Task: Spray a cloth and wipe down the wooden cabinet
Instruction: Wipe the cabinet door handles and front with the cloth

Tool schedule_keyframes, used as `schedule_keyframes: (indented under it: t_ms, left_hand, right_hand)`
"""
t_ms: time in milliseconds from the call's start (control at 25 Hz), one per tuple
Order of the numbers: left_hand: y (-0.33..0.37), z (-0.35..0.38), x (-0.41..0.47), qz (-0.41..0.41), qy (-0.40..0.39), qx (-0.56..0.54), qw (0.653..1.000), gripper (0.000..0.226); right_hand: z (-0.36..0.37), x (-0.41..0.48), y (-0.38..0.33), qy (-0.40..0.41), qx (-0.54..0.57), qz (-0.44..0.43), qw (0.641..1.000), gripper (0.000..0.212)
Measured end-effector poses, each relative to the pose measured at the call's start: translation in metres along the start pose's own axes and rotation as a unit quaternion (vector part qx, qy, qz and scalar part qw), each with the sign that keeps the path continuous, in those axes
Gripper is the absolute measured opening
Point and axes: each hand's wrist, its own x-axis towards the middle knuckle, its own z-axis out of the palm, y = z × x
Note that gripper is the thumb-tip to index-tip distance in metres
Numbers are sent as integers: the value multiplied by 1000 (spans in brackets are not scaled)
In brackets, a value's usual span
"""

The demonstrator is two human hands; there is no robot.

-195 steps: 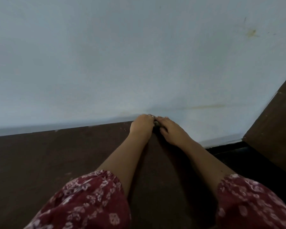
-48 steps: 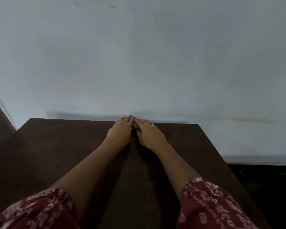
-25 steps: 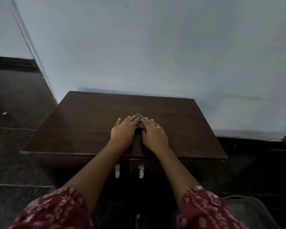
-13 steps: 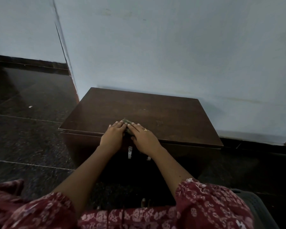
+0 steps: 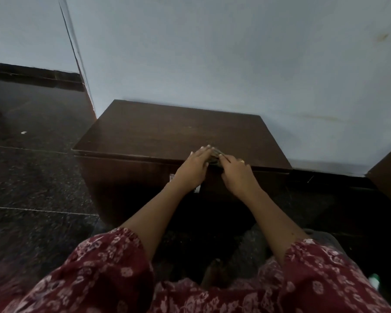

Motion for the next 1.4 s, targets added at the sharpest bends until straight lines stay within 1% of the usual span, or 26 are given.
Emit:
schedule_keyframes:
  t_ms: [40,80,120,160,200,240,280,320,360,400,440,480,560,640,680,720,800,840,960,1080,1200,1320,1400]
  left_hand:
    - [0,7,-13,4,64,-65,996,50]
    - [-3,15,-29,-6,128,-116,985,46]
    - [-6,24,-47,-30,180,-161,970,42]
    - [-10,33,-64,-64,207,-203,955,39]
    - [-16,44,-79,-107,208,-246,940,37]
    - [-24,54,-90,-154,189,-293,925,36]
    - [-30,62,-98,-201,155,-349,902,37]
    - [-35,67,-103,-237,118,-412,872,39]
    - [-40,72,-106,-265,89,-468,838,41]
    - [-42,77,-109,-283,75,-503,813,41]
    - [-44,83,-112,-295,78,-513,802,40]
    - [-47,89,-115,-302,91,-516,796,36]
    - [-53,105,-120,-315,115,-514,789,27]
    - [-58,114,-121,-308,127,-514,791,25]
    - [-60,116,-117,-302,127,-509,796,23]
    - [-61,116,-112,-292,125,-500,805,21]
    - [-62,111,-99,-262,126,-473,832,19]
    - [-64,109,-92,-243,128,-459,845,21]
    - [-65,105,-74,-198,161,-416,873,24]
    - [-66,104,-63,-182,191,-394,880,17]
    - [-69,104,-55,-178,208,-377,885,8]
    - [-69,103,-45,-175,222,-360,889,8]
    - [-68,101,-37,-171,232,-348,892,11]
  right_hand:
    - [3,-9,-4,35,64,20,997,50]
    - [10,-20,-9,77,157,53,983,49]
    - [17,-31,-16,117,279,100,948,47]
    - [26,-43,-25,134,422,155,883,45]
    - [37,-55,-35,121,571,198,788,42]
    - [49,-65,-44,92,695,224,677,40]
    - [62,-73,-49,55,779,240,577,39]
    - [74,-81,-53,21,827,247,505,38]
    - [84,-88,-55,-8,851,247,464,36]
    - [95,-93,-56,-29,858,244,451,34]
    - [105,-98,-55,-43,851,249,461,32]
    - [114,-101,-53,-53,833,260,485,35]
    - [132,-102,-48,-68,777,292,554,54]
    - [144,-96,-45,-77,727,285,620,66]
    - [148,-90,-44,-70,714,276,640,65]
    - [151,-84,-44,-51,706,274,651,59]
    - [152,-69,-45,7,701,270,660,38]
    - [153,-61,-46,39,700,266,661,31]
    - [150,-39,-41,103,704,242,660,22]
    - [146,-23,-37,137,694,233,667,20]
    - [142,-12,-40,154,677,225,683,11]
    - [139,0,-41,193,647,219,704,14]
    - [136,6,-42,214,632,227,710,15]
